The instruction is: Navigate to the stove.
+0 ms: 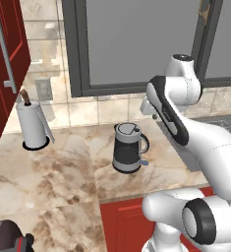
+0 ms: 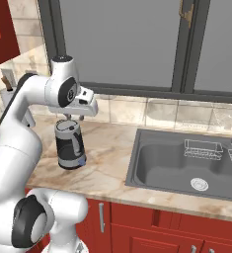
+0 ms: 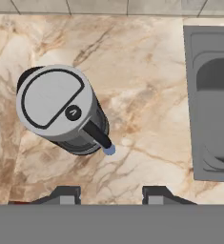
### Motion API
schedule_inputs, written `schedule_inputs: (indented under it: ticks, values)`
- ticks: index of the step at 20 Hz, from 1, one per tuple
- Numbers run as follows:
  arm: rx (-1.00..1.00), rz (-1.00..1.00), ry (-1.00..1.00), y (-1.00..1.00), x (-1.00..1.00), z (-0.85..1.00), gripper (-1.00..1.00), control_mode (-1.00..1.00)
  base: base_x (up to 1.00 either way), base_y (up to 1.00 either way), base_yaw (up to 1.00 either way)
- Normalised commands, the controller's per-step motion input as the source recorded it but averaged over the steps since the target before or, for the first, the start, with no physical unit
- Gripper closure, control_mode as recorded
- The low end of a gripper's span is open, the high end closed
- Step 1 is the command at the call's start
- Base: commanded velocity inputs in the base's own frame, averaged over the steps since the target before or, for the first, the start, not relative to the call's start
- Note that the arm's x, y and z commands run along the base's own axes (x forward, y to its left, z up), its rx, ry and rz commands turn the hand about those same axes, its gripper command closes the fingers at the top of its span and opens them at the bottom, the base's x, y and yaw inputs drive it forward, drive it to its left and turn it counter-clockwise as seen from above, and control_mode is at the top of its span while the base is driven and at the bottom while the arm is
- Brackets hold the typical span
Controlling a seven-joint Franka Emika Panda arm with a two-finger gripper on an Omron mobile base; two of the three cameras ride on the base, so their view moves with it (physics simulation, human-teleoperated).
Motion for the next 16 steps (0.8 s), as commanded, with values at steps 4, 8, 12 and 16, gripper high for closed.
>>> schedule_inputs:
  ticks: [4,8,12,16]
  values:
    - [0.00,-0.01,0.00,-0.20,-0.53,-0.08,-1.00,-1.00,0.00,0.00,0.00]
    - [0.00,0.00,0.00,-0.19,-0.72,-0.37,-1.00,-1.00,0.00,0.00,0.00]
    - [0.00,0.00,0.00,-0.05,-0.67,-0.47,-1.00,-1.00,0.00,0.00,0.00]
    - [0.00,0.00,0.00,-0.07,-0.73,-0.56,-1.00,-1.00,0.00,0.00,0.00]
